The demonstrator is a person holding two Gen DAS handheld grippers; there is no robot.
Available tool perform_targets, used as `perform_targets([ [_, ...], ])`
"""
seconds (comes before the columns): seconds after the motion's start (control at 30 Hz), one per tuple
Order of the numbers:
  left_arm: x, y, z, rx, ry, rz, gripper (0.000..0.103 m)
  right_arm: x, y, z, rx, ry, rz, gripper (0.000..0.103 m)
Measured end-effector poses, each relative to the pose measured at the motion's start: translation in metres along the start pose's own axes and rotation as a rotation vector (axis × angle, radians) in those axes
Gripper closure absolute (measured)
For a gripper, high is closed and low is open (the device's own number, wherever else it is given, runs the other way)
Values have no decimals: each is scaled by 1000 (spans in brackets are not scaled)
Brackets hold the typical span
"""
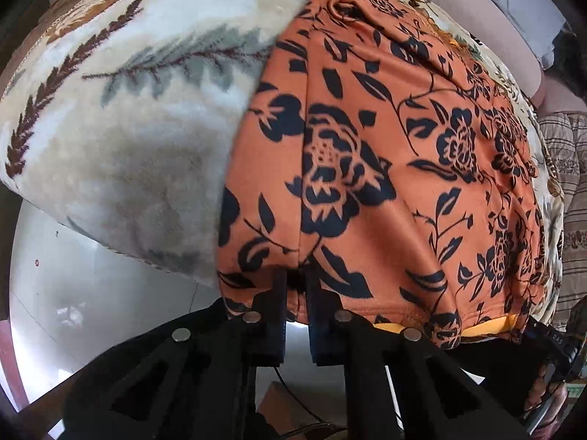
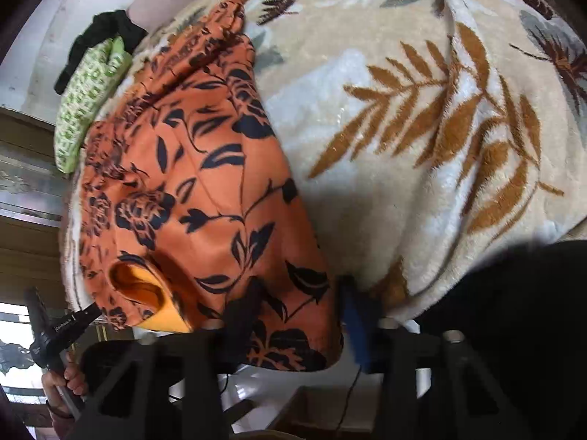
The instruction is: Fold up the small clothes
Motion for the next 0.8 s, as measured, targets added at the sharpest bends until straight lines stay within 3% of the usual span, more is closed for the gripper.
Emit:
perform_targets([
  [0.1, -2, -1, -5, 3, -9, 11, 94, -3, -2, -3, 7, 12, 41, 78],
  [0.2, -18, 14, -5, -67, -53, 47, 93, -3, -4, -5, 7, 32, 61, 78],
  [0.23, -23, 18, -5, -95, -63, 35, 88, -3, -5, -5, 15, 41, 70, 78],
  [0.3, -27, 24, -5, -146, -59, 1, 63, -1, -5, -6, 30, 72, 106, 77],
  [0.33, -26, 24, -6, -162, -39, -8, 42, 0, -4, -6, 31, 83, 120, 77],
  [0.37, -24, 21, -7, -166, -28, -8, 34, 0, -3, -6, 31, 85, 119, 76],
  [0.43, -19, 13, -7, -143, -21, 13, 34, 1, -2, -5, 28, 88, 117, 71],
  [0.57, 10, -5, -13, -108, 28, 129, 34, 3, 1, -4, 48, 94, 161, 44],
  [0.7, 25, -5, -16, -161, -23, 110, 35, 3, 3, -4, 40, 77, 160, 44],
  [0.77, 23, -4, -20, -137, -35, 62, 54, 7, 8, -4, 29, 67, 153, 44],
  [0.8, 21, -5, -21, -127, -41, 56, 58, 7, 9, -5, 25, 61, 151, 44],
])
Point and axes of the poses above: each gripper's, at about its wrist camera, not at the fingertips, and x roughly the way its jaws point, y to its left, z to its top, the point moved 3 cm from there along x, roughly the way its jaws point, and after that the axes turned 10 degrees about -z, right-handed, at the moved point
